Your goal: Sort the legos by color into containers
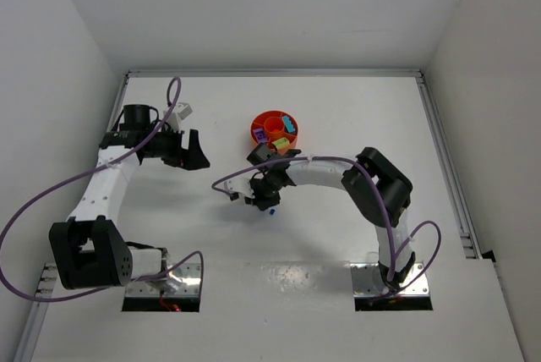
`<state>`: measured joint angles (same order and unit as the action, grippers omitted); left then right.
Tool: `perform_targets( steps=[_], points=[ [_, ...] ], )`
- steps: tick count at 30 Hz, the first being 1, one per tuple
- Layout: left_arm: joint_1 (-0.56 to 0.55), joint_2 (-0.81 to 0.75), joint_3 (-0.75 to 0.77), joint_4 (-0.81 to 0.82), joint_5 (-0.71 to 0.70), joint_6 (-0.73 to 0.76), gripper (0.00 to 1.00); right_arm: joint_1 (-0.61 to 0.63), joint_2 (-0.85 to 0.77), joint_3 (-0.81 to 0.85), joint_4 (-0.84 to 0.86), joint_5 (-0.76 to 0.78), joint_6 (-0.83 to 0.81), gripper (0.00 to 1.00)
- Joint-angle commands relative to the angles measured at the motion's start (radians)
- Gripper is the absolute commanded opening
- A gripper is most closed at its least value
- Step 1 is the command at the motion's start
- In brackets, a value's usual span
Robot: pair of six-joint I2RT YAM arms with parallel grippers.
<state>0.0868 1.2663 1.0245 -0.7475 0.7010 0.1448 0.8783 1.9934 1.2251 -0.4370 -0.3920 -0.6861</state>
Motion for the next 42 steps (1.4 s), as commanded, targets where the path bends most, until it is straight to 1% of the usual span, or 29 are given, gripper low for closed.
perform_targets(
  steps=[1, 3, 5, 6, 7, 9, 13, 16, 17, 24, 28, 31, 34, 35, 42],
  points=[
    [0.013, 0.01, 0.002, 0.017, 0.023, -0.007, 0.89, -0.016, 0.05, -0.061, -0.028, 0.088, -0.013, 0.06],
    [0.013, 0.019, 0.002, 0.017, 0.023, -0.007, 0.89, -0.016, 0.05, -0.061, -0.028, 0.097, -0.004, 0.02],
    [0.013, 0.019, 0.002, 0.027, 0.032, -0.007, 0.89, -0.016, 0.041, -0.061, -0.028, 0.107, -0.004, 0.04],
    [0.013, 0.028, 0.011, 0.027, 0.032, -0.007, 0.89, -0.016, 0.041, -0.061, -0.028, 0.107, 0.006, 0.18],
    [0.013, 0.028, 0.011, 0.027, 0.032, -0.007, 0.89, -0.016, 0.041, -0.061, -0.028, 0.116, 0.007, 0.27],
    [0.013, 0.028, 0.011, 0.027, 0.032, -0.007, 0.89, -0.016, 0.041, -0.061, -0.028, 0.139, 0.017, 0.36],
    [0.013, 0.028, 0.011, 0.027, 0.041, -0.007, 0.89, -0.016, 0.05, -0.049, -0.039, 0.151, 0.017, 0.39],
    [0.013, 0.028, 0.011, 0.027, 0.041, -0.007, 0.89, -0.016, 0.05, -0.049, -0.039, 0.16, 0.017, 0.39],
    [0.013, 0.028, 0.011, 0.027, 0.041, -0.007, 0.89, -0.016, 0.05, -0.049, -0.049, 0.16, 0.017, 0.37],
    [0.013, 0.038, 0.011, 0.027, 0.041, -0.007, 0.89, -0.025, 0.05, -0.039, -0.097, 0.17, -0.001, 0.37],
    [0.013, 0.038, 0.011, 0.027, 0.051, -0.007, 0.89, -0.025, 0.05, -0.039, -0.097, 0.17, -0.001, 0.37],
    [0.013, 0.038, 0.011, 0.027, 0.051, -0.007, 0.89, -0.025, 0.06, -0.03, -0.108, 0.17, -0.001, 0.32],
    [0.013, 0.038, 0.011, 0.027, 0.051, -0.007, 0.89, -0.025, 0.061, -0.021, -0.117, 0.17, -0.001, 0.24],
    [0.013, 0.038, 0.011, 0.027, 0.051, -0.007, 0.89, -0.025, 0.061, -0.021, -0.117, 0.17, -0.001, 0.19],
    [0.013, 0.038, 0.011, 0.027, 0.051, -0.007, 0.89, -0.025, 0.07, -0.021, -0.128, 0.17, -0.01, 0.0]
  ],
)
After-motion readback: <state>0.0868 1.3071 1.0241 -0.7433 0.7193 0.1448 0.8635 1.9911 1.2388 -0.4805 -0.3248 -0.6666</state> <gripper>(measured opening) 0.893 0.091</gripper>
